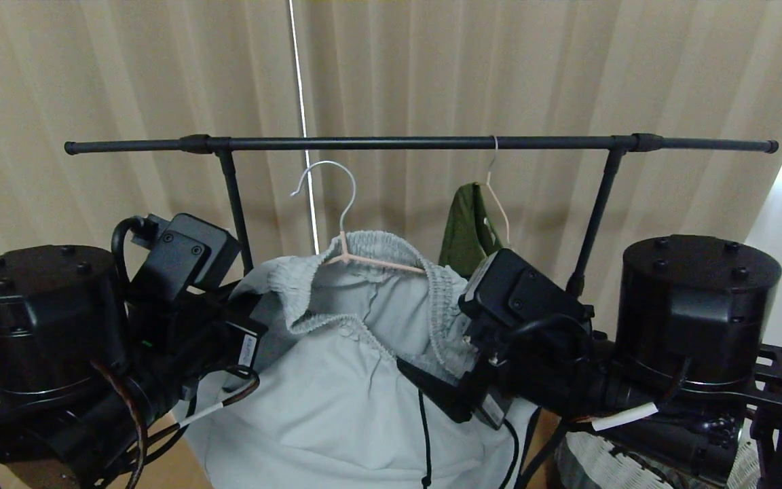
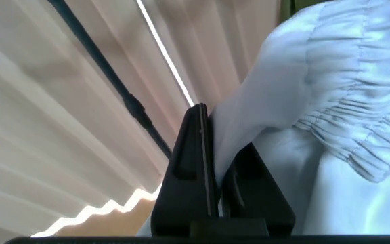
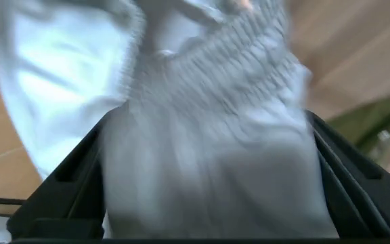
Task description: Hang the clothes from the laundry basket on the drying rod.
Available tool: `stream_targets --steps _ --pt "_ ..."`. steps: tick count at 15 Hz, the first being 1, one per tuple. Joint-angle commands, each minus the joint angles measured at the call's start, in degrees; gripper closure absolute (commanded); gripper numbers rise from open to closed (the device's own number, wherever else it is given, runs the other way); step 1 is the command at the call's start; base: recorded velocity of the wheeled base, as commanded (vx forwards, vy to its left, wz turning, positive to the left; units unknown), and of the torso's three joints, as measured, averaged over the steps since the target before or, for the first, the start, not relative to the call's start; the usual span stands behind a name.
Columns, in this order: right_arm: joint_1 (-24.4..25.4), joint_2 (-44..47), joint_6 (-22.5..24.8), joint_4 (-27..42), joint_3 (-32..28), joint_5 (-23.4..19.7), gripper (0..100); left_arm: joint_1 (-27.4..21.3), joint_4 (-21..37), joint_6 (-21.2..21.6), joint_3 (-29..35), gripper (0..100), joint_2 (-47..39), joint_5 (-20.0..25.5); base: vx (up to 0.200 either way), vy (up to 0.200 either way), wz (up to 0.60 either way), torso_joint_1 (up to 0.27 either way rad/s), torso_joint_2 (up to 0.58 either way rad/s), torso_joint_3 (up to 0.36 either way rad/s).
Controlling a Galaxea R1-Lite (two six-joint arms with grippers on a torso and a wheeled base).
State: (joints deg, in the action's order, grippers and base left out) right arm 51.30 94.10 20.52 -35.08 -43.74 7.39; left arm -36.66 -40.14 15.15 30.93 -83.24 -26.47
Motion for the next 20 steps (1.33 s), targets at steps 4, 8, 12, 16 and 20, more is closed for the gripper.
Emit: stream_targets --steps 4,8,12,16,20 --pt "0.7 0.9 1.0 -0.1 -2.6 0.3 0 -0.2 0.1 0.5 -1.0 100 -0.3 0.2 0.000 0.000 0.00 0.000 0.00 0.000" --pt "-8.4 0.9 9.5 0.0 -3.8 2.9 0 -0.7 0.1 0.3 -1.1 100 -0.3 0.1 0.000 0.000 0.00 0.000 0.00 0.000" --pt "-10.3 1.4 9.5 0.1 -4.2 4.7 0 -1.0 0.0 0.2 -1.3 100 -0.2 0.2 0.000 0.000 0.00 0.000 0.00 0.000" --pt "-8.2 4.4 9.5 0.0 -6.4 4.7 0 -2.7 0.0 0.3 -1.7 100 -0.2 0.2 0.000 0.000 0.00 0.000 0.00 0.000" --pt "-8.1 6.8 9.5 -0.4 -7.9 4.7 0 -3.9 -4.4 1.2 -4.6 100 0.3 0.5 0.000 0.000 0.00 0.000 0.00 0.000"
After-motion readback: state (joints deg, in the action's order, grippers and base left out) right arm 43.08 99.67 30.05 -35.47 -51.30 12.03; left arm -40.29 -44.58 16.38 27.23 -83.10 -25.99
